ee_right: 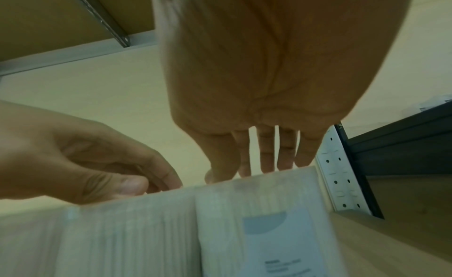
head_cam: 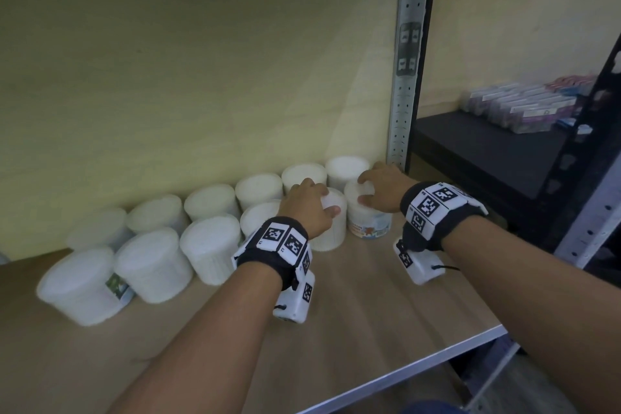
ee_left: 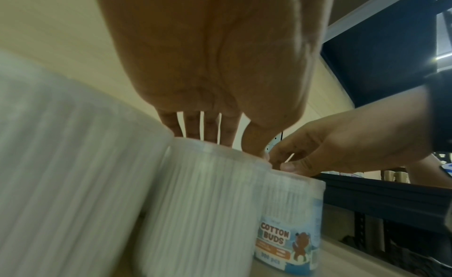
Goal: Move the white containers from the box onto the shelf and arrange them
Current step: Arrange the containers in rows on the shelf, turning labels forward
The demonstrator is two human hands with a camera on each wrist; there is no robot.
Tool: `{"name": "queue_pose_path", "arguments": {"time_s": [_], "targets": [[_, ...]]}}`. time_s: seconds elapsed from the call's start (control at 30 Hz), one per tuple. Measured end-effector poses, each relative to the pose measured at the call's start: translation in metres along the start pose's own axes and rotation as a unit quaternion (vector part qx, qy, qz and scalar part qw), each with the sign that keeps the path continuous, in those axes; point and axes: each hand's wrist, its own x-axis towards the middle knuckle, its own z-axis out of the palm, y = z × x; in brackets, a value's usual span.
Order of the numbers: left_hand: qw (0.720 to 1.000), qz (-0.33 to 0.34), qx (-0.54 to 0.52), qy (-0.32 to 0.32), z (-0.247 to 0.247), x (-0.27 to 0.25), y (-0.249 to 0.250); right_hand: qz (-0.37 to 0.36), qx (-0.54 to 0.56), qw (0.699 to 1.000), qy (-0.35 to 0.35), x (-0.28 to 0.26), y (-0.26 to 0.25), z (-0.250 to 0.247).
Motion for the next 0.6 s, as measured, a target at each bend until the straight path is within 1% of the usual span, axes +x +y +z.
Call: {"name": "queue_pose_path", "arguments": {"time_s": [0.1, 0.3, 0.4, 0.47, 0.6], "targets": [[1.0, -0.001, -0.001, 0.0, 0.0, 0.0, 0.0, -0.013, -0.016, 1.0, -0.01, -0.001, 0.001, -0.003], [1.0, -0.002, 0.001, 0.002, 0.0, -0.002, 0.001, -0.025, 0.002, 0.999, -0.028, 0.001, 0.002, -0.008], [1.0, -0.003, 0.002, -0.001, 0.0, -0.001, 0.001, -0.007, 0.008, 1.0, -0.006, 0.0, 0.001, -0.012], [1.0, -0.002, 0.002, 0.0, 0.0, -0.001, 0.001, 0.011, -0.008, 1.0, 0.007, 0.0, -0.001, -0.013], [1.0, -0.002, -0.001, -0.002, -0.001, -0.002, 0.001, 0.044, -0.021, 0.999, -0.002, 0.001, -0.003, -0.004]]}}
